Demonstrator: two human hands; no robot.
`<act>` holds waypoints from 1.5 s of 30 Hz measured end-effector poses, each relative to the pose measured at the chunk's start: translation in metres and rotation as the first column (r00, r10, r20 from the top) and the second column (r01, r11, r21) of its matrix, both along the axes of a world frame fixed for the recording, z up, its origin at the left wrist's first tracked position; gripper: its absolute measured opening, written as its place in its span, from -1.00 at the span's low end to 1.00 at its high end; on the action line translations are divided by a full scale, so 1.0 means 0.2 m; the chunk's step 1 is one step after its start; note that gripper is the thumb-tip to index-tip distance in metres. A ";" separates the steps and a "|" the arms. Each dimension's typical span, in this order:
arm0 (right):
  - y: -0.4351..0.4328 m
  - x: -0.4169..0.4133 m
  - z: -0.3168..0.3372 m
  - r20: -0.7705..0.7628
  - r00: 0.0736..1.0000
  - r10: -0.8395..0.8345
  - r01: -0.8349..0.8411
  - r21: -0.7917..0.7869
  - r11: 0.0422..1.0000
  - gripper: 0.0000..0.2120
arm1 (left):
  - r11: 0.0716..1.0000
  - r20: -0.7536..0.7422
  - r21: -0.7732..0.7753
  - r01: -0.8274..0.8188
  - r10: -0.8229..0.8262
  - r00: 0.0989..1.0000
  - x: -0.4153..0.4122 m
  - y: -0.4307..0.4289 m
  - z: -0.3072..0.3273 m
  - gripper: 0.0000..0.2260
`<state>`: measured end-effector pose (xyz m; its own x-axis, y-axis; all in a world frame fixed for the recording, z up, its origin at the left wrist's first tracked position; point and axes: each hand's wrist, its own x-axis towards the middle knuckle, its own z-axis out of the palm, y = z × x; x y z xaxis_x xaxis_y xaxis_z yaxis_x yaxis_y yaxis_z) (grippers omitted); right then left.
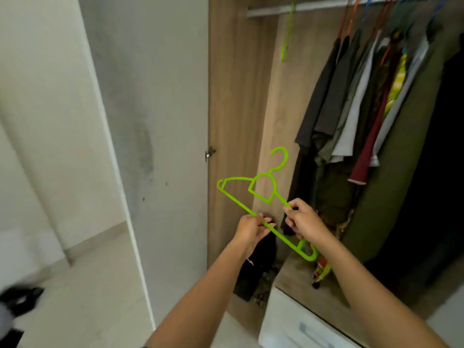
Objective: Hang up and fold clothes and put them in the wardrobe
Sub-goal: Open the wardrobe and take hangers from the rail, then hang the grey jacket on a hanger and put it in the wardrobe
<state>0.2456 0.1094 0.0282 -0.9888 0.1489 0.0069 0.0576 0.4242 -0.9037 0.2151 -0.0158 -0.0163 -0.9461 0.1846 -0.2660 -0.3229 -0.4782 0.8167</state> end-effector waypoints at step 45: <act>-3.97 0.18 -0.63 0.084 -0.019 0.996 -0.932 0.360 -0.049 -0.69 | -0.305 -0.506 -0.861 -0.407 0.589 0.630 1.33 -3.77 -0.55 -0.49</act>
